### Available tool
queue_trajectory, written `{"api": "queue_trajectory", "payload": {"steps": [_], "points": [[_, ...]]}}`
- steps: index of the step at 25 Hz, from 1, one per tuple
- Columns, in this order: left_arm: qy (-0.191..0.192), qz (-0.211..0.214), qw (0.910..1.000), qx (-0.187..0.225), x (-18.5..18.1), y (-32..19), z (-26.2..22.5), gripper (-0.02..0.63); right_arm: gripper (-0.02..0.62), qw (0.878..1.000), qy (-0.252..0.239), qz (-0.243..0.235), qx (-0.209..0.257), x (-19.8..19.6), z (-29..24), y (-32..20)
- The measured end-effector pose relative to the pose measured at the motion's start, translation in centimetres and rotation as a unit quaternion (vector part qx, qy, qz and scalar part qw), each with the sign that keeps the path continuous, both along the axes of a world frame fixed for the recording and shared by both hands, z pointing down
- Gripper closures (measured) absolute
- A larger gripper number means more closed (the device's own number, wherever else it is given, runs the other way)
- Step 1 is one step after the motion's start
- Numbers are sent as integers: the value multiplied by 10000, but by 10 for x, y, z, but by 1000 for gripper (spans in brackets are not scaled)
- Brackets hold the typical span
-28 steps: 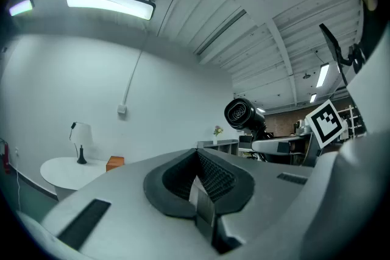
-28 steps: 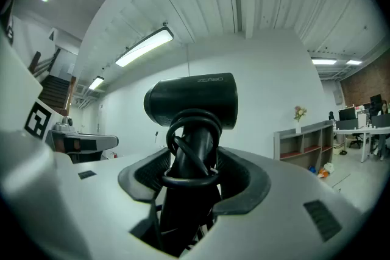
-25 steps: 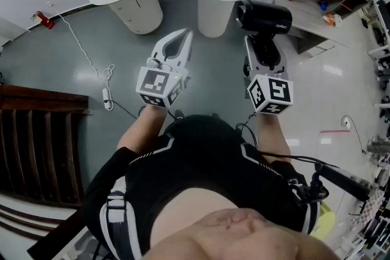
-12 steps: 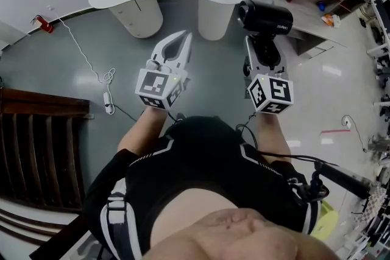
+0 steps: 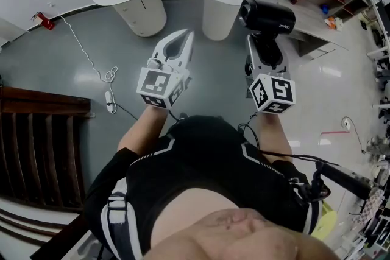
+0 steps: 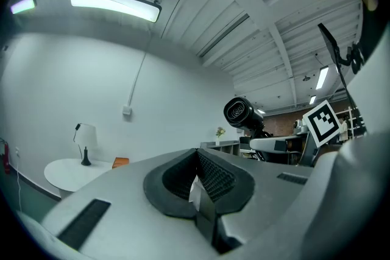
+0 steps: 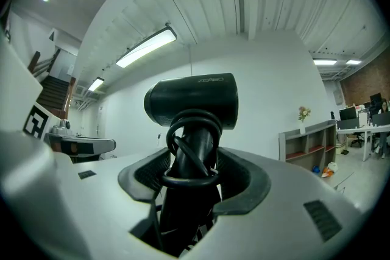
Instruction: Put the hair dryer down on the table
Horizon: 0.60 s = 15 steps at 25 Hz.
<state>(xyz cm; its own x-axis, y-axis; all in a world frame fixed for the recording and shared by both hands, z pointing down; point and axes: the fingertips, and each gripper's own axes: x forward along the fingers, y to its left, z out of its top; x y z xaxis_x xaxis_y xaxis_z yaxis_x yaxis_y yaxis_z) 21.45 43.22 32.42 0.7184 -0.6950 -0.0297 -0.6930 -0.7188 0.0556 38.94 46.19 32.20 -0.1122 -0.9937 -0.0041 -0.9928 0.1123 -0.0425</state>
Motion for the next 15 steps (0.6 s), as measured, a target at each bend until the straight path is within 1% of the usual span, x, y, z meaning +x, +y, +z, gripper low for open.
{"api": "queue_trajectory", "payload": {"steps": [5, 9, 15], "points": [[-4, -73, 10000, -27, -26, -8, 4, 574, 345, 10000, 44, -60, -30, -25, 2, -11], [-15, -34, 10000, 17, -43, -12, 4, 574, 345, 10000, -21, -52, 11, -42, 4, -18], [-59, -70, 10000, 33, -73, -22, 7, 574, 345, 10000, 32, -41, -17, -71, 6, -28]]}}
